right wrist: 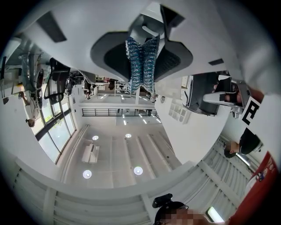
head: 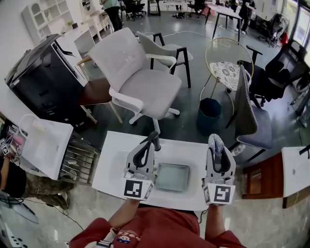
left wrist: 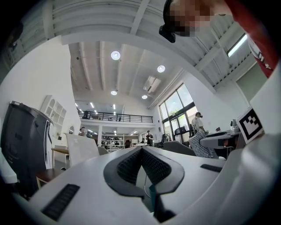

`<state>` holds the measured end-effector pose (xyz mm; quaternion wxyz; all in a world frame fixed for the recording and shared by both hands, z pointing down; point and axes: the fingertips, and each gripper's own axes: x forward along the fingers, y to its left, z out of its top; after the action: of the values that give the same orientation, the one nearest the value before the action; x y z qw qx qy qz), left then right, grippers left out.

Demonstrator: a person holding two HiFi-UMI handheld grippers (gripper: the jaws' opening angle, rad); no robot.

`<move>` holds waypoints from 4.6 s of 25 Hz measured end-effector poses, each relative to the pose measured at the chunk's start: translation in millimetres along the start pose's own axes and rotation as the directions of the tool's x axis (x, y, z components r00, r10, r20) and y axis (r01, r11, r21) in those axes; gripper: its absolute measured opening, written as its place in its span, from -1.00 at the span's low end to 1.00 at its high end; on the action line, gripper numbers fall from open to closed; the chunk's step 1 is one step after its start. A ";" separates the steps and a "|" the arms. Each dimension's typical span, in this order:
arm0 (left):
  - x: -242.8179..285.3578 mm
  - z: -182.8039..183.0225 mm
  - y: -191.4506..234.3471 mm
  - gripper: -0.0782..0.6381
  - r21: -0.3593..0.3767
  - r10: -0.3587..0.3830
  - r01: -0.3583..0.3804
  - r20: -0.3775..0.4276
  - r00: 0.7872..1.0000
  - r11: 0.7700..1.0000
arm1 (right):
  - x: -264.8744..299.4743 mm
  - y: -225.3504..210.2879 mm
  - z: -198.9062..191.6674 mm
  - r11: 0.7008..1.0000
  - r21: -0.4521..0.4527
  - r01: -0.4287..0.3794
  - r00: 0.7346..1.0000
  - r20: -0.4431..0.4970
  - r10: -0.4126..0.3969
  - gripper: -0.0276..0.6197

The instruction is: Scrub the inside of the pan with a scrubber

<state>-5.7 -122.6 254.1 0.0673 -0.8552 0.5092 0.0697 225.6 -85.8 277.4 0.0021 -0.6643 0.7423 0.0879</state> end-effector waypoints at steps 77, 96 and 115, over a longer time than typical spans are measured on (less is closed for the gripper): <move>-79.6 -171.1 -45.4 -0.74 -0.101 -0.055 0.019 -0.372 0.927 0.995 | -133.1 206.1 -361.1 0.384 0.145 -0.912 0.055 -0.884 0.464 -0.39; -77.4 -176.1 -46.5 -0.74 -0.106 -0.067 0.030 -0.371 0.926 0.994 | -130.7 205.1 -371.5 0.396 0.175 -0.901 0.018 -0.899 0.438 -0.39; -81.5 -174.6 -41.8 -0.74 -0.109 -0.054 0.014 -0.369 0.928 0.994 | -60.8 179.2 -391.0 0.407 -0.079 -0.910 0.217 -0.927 0.306 -0.39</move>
<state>1.5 -65.1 442.6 -0.0737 -0.8640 0.4935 -0.0677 100.4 -59.7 692.5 -0.5941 -0.1894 0.7817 0.0085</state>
